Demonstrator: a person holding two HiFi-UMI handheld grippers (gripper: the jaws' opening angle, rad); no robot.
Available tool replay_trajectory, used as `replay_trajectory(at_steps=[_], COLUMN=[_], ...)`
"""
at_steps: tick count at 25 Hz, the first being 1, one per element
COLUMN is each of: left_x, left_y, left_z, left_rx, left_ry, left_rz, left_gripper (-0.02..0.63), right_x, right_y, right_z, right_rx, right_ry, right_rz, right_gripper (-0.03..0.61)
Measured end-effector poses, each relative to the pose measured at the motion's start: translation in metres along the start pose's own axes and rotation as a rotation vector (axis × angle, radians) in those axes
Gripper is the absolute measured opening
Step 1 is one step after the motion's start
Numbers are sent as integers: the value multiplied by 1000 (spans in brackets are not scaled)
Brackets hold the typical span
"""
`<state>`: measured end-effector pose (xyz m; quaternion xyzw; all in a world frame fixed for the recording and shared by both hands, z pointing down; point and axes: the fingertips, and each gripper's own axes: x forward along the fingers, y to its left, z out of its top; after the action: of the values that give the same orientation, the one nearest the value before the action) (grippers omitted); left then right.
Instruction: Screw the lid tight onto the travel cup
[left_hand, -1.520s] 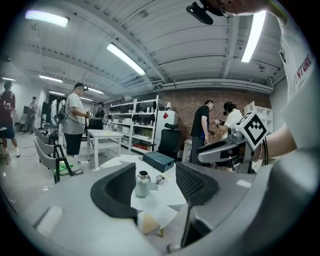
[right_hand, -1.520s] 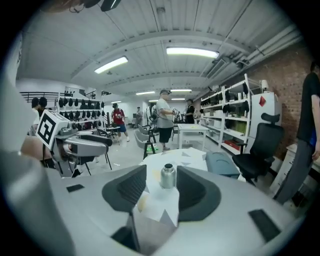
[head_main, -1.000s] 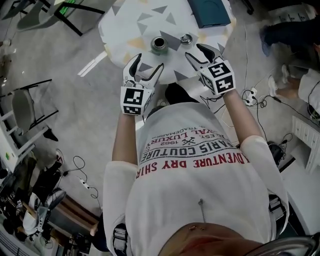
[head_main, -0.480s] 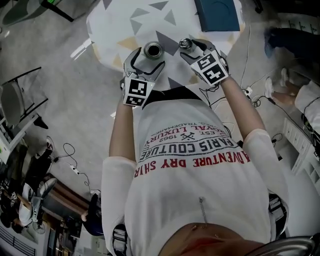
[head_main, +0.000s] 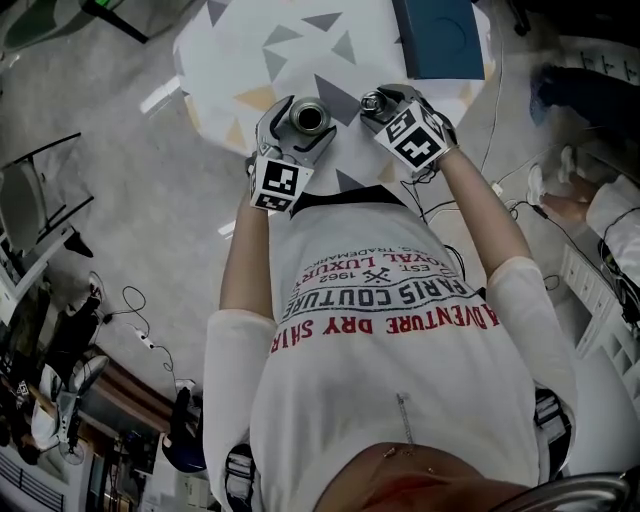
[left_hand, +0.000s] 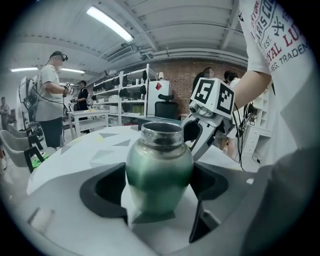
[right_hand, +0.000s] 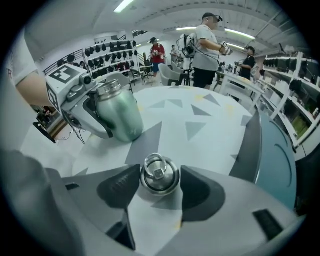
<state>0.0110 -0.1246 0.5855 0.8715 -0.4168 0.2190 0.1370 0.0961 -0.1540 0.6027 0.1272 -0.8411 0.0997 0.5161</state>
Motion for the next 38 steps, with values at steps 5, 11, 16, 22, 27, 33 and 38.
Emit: replay_trajectory(at_steps=[5, 11, 16, 22, 27, 33, 38], left_x=[1, 2, 1, 2, 1, 1, 2], left_y=[-2, -2, -2, -4, -5, -8, -8], left_z=[-1, 0, -2, -3, -4, -2, -3], left_rx=[6, 18, 34, 50, 66, 86, 90], left_ry=[-20, -24, -8, 16, 33, 39, 34], left_rz=[-18, -34, -72, -120, -153, -187, -202], left_gripper=[385, 382, 382, 382, 382, 382, 383], right_x=[3, -7, -31, -63, -79, -78, -63], right_y=[2, 2, 6, 27, 49, 75, 89], right_z=[-1, -2, 23, 74, 110, 131, 135], right_rx=[-27, -56, 2, -62, -146, -306, -421], right_ry=[26, 39, -35, -145, -176, -156, -128], right_rz=[15, 4, 23, 64, 101, 174, 229], right_gripper=[243, 242, 242, 242, 242, 242, 242])
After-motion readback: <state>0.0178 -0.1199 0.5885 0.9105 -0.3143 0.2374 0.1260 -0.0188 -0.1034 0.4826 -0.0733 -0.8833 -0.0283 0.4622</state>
